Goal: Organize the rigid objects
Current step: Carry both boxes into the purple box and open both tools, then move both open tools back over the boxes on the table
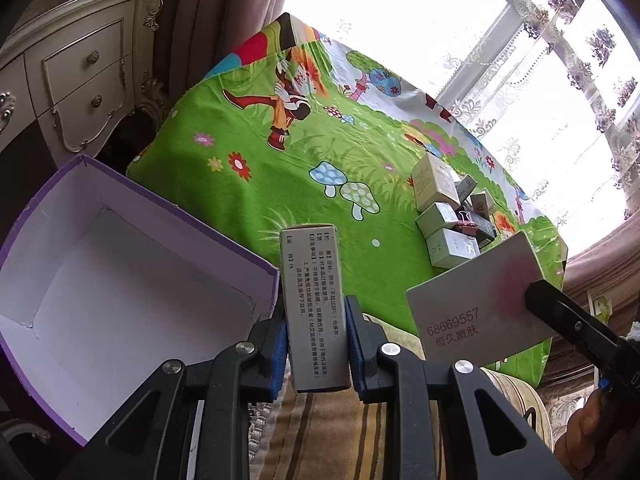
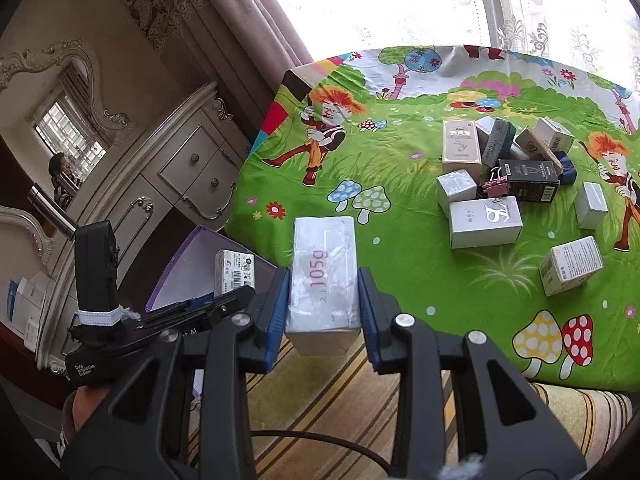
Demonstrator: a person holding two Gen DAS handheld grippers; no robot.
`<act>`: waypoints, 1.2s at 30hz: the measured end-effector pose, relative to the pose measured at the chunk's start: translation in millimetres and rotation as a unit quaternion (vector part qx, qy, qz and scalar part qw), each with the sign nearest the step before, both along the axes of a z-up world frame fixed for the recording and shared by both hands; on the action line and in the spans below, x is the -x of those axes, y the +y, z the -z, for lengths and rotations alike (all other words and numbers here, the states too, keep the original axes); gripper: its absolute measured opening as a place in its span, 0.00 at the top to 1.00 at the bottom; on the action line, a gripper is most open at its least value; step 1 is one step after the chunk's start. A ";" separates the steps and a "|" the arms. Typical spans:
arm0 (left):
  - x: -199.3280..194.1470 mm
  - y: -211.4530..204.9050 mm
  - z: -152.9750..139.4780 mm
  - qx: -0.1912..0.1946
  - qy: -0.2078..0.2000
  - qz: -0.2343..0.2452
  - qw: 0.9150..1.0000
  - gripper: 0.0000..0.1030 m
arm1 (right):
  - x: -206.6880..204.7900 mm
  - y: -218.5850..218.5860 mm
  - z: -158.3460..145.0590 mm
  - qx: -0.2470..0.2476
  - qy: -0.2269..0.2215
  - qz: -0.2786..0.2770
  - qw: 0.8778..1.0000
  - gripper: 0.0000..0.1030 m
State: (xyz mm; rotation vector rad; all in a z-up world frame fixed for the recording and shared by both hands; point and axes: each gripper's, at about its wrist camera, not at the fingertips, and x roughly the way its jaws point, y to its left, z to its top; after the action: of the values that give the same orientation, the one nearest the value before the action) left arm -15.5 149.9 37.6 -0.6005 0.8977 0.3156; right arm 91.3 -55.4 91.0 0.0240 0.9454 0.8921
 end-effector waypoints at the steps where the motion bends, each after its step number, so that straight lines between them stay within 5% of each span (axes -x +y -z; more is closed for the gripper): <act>1: 4.5 7.6 0.1 0.000 0.000 -0.009 1.000 0.74 | 3.1 8.8 0.1 0.001 0.001 -0.009 1.000 0.64; 14: 51.8 78.1 18.8 0.020 0.005 -0.099 0.995 0.74 | 42.7 122.1 15.8 0.025 0.007 -0.117 0.993 0.64; 25: 54.5 88.2 39.6 0.039 0.029 -0.116 0.992 0.68 | 48.7 153.1 46.5 0.071 0.015 -0.142 0.987 0.62; 30: 50.8 83.1 36.3 0.029 0.030 -0.113 0.993 0.56 | 41.2 140.8 47.9 0.078 0.004 -0.126 0.989 0.56; 36: 43.8 66.9 21.8 -0.028 0.003 -0.111 0.993 0.44 | 33.5 109.0 36.0 0.083 -0.038 -0.088 0.992 0.33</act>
State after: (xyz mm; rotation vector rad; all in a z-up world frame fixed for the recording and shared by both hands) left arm -59.3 216.9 15.8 -0.6491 0.8265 0.5419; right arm 57.7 53.6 54.9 -0.2361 0.9579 0.9664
